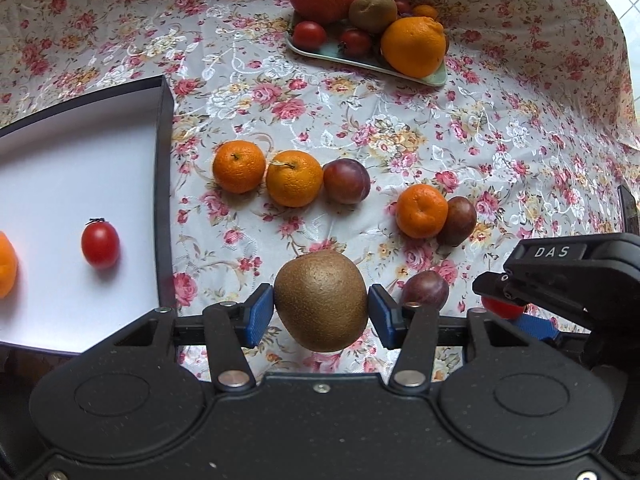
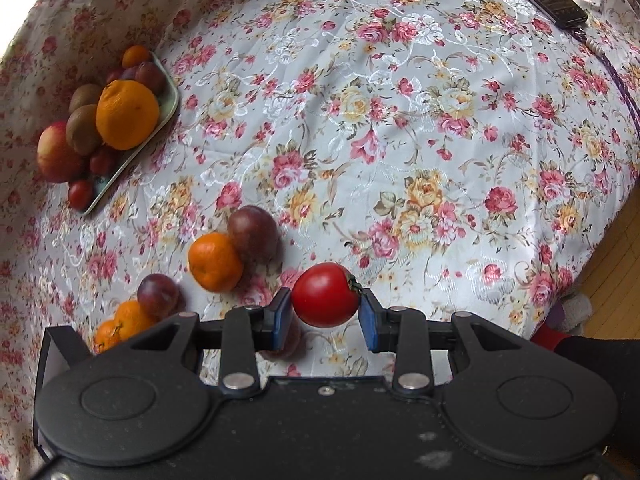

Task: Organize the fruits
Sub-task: 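Grasp the brown kiwi with the left gripper while the right gripper grasps another red tomato, then lift the kiwi and tomato and carry both over the white box, then open both grippers to drop the kiwi and tomato into the box, then withdraw both open grippers from the box toward the fruit row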

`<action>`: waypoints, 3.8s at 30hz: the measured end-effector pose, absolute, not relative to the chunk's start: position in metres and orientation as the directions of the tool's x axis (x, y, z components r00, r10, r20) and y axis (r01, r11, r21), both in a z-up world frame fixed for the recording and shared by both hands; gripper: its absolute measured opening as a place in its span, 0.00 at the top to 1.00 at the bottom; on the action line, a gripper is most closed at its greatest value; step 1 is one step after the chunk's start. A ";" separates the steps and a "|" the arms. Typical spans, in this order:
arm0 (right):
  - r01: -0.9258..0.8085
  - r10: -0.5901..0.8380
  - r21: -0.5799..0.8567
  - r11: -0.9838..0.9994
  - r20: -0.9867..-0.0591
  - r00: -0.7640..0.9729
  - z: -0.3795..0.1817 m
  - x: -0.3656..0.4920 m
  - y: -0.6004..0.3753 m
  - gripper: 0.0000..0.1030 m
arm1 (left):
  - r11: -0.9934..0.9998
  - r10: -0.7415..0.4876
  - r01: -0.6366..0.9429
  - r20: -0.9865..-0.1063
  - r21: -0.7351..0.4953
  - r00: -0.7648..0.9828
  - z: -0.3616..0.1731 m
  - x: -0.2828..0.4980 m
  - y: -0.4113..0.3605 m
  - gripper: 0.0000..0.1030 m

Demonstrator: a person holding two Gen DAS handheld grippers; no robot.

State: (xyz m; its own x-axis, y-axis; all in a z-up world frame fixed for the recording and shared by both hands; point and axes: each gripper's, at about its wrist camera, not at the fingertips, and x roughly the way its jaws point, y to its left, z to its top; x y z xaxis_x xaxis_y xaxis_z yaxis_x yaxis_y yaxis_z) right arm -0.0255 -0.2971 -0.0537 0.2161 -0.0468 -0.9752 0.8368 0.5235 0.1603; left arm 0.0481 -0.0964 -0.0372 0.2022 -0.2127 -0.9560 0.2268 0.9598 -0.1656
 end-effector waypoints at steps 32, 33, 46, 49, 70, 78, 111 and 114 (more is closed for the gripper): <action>0.611 0.020 0.258 0.748 -0.930 0.368 -0.021 0.031 -0.145 0.65 | 0.985 0.101 -0.173 -0.876 0.020 0.471 0.029 0.130 0.080 0.44; 0.591 0.027 0.265 0.762 -0.924 0.381 -0.019 0.032 -0.139 0.65 | 0.983 0.119 -0.182 -0.876 0.037 0.468 0.026 0.130 0.084 0.44; 0.303 0.117 0.277 0.912 -0.883 0.455 0.007 0.067 -0.069 0.64 | 0.985 0.078 -0.172 -0.908 0.007 0.411 0.013 0.138 0.106 0.72; 0.268 0.156 0.310 0.912 -0.868 0.471 0.012 0.075 -0.061 0.64 | 0.982 0.083 -0.189 -0.906 0.003 0.415 0.012 0.141 0.111 0.72; 0.209 0.219 0.274 0.939 -0.943 0.252 -0.016 0.077 -0.043 0.62 | 0.979 0.055 -0.203 -0.930 -0.022 0.365 0.000 0.145 0.118 0.64; 0.235 0.210 0.261 0.936 -0.952 0.223 -0.022 0.080 -0.048 0.62 | 0.983 0.048 -0.181 -0.938 -0.016 0.344 -0.003 0.146 0.113 0.64; 0.303 0.123 0.146 0.942 -0.988 0.094 -0.028 0.076 -0.110 0.62 | 0.999 0.045 -0.012 -0.950 0.043 0.309 -0.009 0.141 0.052 0.63; 0.344 0.097 0.134 0.929 -0.988 0.121 -0.024 0.074 -0.126 0.62 | 0.999 0.032 0.020 -0.951 0.040 0.309 -0.010 0.138 0.038 0.63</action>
State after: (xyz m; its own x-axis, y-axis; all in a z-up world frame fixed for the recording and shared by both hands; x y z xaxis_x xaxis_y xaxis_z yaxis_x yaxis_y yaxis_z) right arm 0.0735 -0.1263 -0.0243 0.1209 0.0975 -0.9879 0.3438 0.9295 0.1338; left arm 0.1376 0.0382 -0.0096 0.3085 0.0323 -0.9507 0.0197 0.9990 0.0403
